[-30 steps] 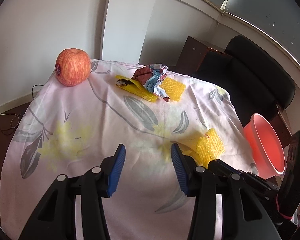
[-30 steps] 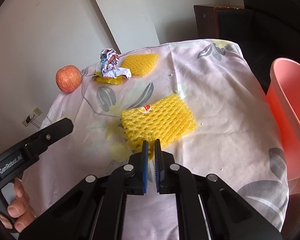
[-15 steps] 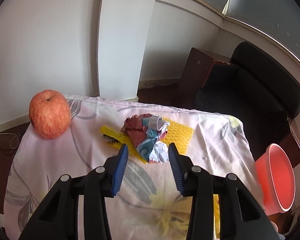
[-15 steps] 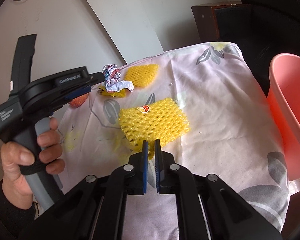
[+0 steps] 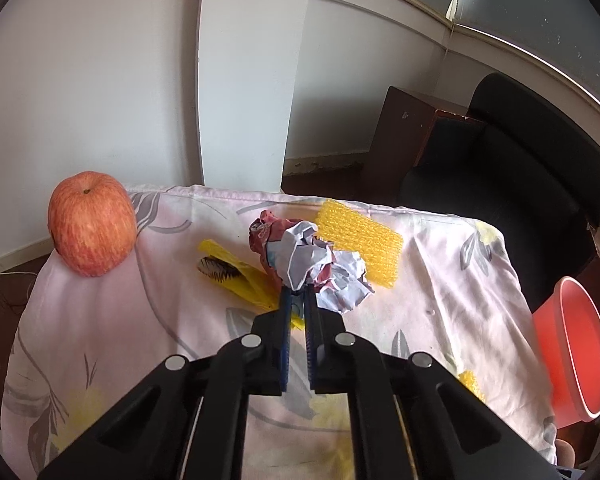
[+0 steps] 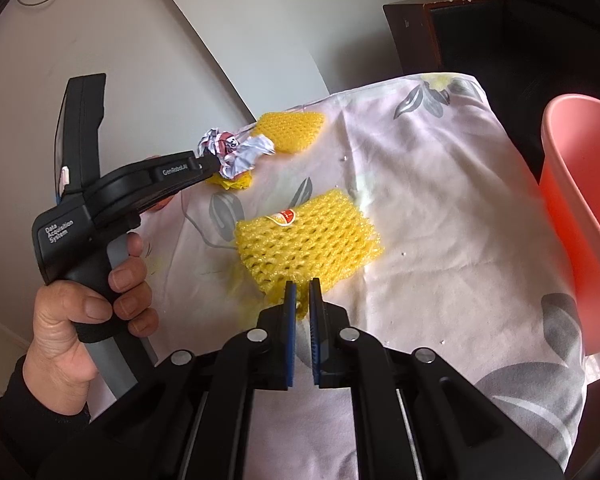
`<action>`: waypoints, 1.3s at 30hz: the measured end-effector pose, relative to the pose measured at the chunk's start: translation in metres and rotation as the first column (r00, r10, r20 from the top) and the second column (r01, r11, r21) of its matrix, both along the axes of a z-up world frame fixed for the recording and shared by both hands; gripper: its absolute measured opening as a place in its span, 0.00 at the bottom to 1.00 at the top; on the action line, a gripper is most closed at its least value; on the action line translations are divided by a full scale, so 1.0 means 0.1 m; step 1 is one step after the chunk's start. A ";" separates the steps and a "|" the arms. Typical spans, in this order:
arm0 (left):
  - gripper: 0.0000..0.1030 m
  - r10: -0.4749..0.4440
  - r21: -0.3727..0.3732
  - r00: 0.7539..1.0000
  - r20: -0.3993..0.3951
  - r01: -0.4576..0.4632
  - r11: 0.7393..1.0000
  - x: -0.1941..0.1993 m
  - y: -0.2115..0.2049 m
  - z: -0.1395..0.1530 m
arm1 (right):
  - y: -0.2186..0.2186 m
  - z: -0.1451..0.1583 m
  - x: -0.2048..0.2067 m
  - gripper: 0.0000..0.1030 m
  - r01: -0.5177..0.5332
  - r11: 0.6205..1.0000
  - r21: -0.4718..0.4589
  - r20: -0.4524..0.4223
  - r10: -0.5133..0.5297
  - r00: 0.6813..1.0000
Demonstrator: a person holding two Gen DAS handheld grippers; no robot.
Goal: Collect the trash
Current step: 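Grasp the crumpled foil wrapper with the left tool, then lift the foil wrapper with the left tool while the right tool grasps the yellow foam net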
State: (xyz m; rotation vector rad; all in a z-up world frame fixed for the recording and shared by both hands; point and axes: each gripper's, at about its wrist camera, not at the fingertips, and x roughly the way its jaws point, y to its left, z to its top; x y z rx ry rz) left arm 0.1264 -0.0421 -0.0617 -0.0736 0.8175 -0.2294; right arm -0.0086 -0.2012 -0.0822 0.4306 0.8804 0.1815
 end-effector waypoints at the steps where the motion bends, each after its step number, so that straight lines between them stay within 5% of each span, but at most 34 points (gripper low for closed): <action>1: 0.05 0.000 -0.011 1.000 -0.002 0.000 1.000 -0.04 0.03 0.03 | 0.00 0.01 -0.01 0.06 -0.001 1.000 -0.002 0.002 0.001 1.000; 11: 0.05 -0.012 -0.041 1.000 -0.001 0.012 0.999 -0.72 0.30 0.22 | 0.04 0.14 -0.14 0.06 0.002 1.000 -0.007 0.043 -0.002 0.999; 22: 0.05 0.083 -0.023 0.996 -0.036 -0.084 0.996 -1.31 0.55 0.15 | 0.19 0.24 -0.32 0.06 -0.044 0.999 -0.028 0.066 0.045 0.997; 39: 0.05 0.094 -0.020 0.995 -0.043 -0.095 0.995 -1.69 0.44 0.14 | 0.26 0.30 -0.61 0.06 -0.068 0.995 -0.072 0.087 0.074 0.993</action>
